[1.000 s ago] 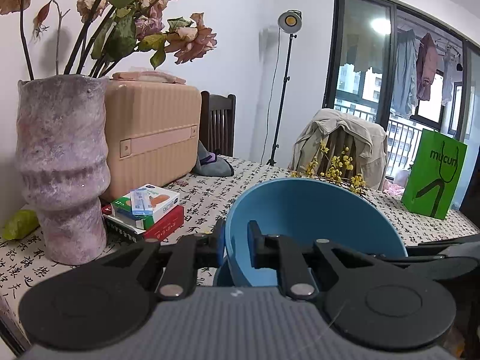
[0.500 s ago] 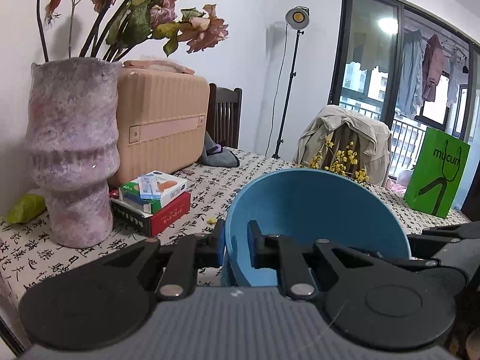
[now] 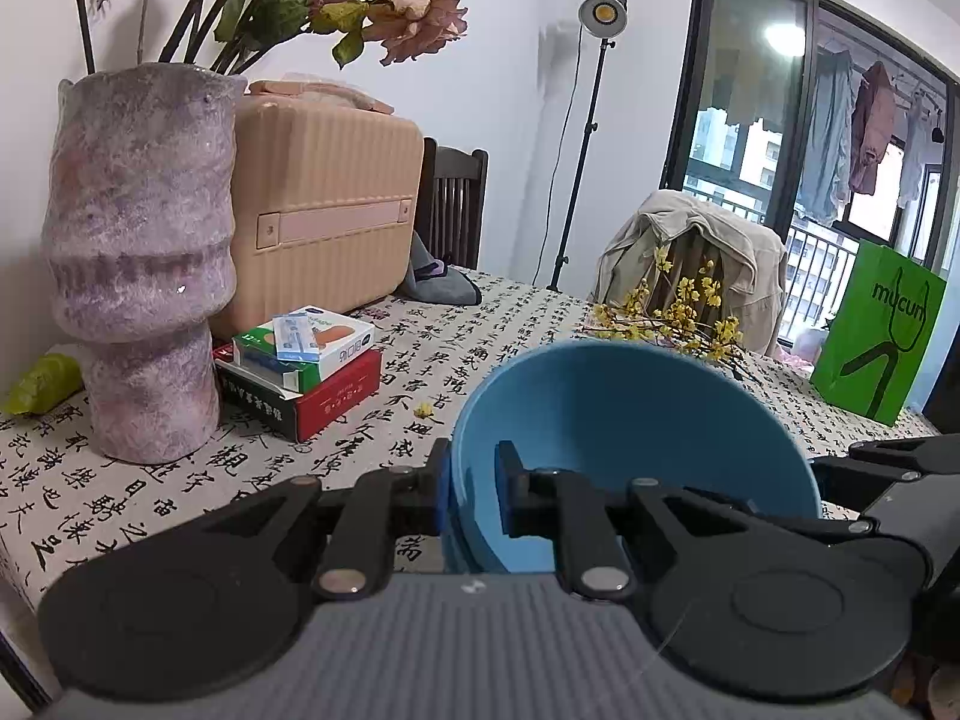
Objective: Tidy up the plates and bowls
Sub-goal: 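Carry the blue bowl over the tablecloth toward the other blue bowls with both grippers, then lower the blue bowl onto the other blue bowls and open both grippers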
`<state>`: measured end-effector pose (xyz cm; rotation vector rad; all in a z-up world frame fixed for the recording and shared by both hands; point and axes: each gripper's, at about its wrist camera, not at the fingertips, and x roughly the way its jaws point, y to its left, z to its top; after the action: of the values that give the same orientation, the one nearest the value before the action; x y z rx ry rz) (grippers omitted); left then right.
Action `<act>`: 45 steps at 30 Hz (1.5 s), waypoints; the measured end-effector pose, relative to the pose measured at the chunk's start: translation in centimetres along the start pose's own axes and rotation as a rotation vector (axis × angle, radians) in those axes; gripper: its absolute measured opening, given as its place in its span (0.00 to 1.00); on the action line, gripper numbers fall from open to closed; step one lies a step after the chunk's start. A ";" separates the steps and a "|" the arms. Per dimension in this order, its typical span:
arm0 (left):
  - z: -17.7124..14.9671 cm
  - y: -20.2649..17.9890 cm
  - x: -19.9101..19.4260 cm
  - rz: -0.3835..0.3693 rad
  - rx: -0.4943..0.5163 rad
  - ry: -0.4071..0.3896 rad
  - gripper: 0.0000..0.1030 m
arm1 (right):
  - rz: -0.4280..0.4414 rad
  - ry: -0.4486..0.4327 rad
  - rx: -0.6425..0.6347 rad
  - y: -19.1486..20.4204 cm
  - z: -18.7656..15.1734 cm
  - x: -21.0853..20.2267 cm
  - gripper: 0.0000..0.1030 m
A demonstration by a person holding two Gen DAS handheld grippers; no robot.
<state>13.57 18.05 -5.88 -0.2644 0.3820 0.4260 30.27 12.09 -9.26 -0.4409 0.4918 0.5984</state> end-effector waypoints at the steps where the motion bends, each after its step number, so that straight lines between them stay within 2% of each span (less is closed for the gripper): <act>1: 0.1 0.1 0.1 -0.002 -0.003 0.005 0.15 | 0.016 0.001 0.016 -0.2 0.0 0.0 0.32; 11: 0.2 0.2 0.1 -0.008 -0.011 0.011 0.15 | 0.073 -0.044 0.131 -2.7 0.4 -1.1 0.30; 12: 0.2 0.2 0.1 -0.009 -0.013 0.012 0.15 | 0.072 -0.047 0.138 -2.9 0.3 -1.3 0.29; 14: 0.2 0.3 0.1 -0.012 -0.016 0.012 0.15 | 0.078 -0.047 0.151 -3.3 0.3 -1.5 0.16; 15: 0.2 0.3 0.2 -0.014 -0.017 0.014 0.15 | 0.095 -0.045 0.159 -3.5 0.2 -1.6 0.14; 27: 0.3 0.4 0.3 -0.028 -0.026 0.026 0.15 | 0.068 -0.049 0.159 -2.8 -0.3 -1.2 0.13; 35: 0.5 0.2 0.3 -0.026 -0.012 0.005 0.15 | 0.046 -0.053 0.142 -2.2 -0.9 -0.9 0.14; 45: 0.3 0.4 0.5 -0.042 -0.009 0.006 0.16 | 0.117 -0.037 0.207 -3.5 -1.0 -0.8 0.17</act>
<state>13.90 18.71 -5.89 -0.2816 0.3796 0.3859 31.58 8.67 -8.75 -0.2056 0.5408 0.6593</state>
